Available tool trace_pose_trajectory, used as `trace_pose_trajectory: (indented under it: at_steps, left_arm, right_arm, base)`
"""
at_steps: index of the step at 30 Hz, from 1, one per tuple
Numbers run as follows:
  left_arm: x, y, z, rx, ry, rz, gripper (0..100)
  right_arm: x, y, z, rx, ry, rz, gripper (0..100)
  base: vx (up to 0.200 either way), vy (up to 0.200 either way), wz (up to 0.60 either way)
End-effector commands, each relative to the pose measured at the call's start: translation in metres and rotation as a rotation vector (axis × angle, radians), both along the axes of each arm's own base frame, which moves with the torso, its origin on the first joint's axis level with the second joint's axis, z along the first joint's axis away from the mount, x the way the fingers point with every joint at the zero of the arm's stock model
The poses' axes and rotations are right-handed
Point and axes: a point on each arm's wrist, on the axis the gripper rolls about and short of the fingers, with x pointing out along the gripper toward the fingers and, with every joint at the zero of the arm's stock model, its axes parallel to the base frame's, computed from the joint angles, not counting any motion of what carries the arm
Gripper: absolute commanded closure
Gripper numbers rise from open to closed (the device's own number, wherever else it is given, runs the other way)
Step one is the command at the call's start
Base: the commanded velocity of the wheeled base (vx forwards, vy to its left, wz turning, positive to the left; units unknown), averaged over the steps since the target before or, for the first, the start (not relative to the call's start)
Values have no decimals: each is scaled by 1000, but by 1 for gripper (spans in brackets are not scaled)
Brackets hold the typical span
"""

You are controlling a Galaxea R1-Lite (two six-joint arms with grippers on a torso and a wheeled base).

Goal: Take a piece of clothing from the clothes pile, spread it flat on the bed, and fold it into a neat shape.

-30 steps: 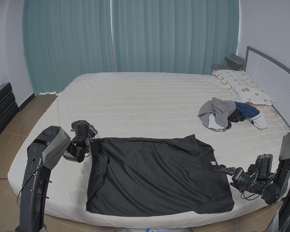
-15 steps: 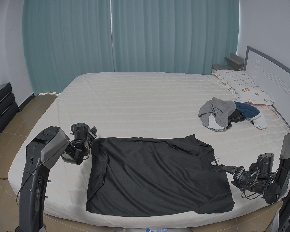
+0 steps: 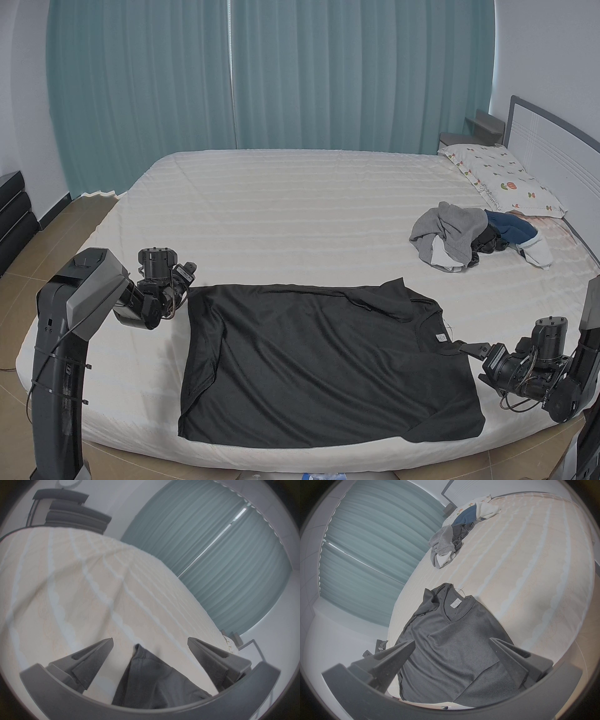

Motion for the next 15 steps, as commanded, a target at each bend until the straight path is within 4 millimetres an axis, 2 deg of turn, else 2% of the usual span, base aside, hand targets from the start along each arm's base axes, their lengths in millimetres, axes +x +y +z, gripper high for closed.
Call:
trace_pose_trajectory:
  at_steps: [1,7,15]
  left_arm:
    - [-2,10,26,-71,-13,-7,0]
    - [-4,19,31,-133,13,-29,0]
    - [-8,16,28,-169,93,-92,0]
  right_arm:
    - [0,0,1,1,-3,1,0]
    - [-1,0,1,1,-3,3,0]
    - [-1,1,0,1,2,6,0]
  base:
    - [0,0,0]
    - [0,0,0]
    - [0,0,0]
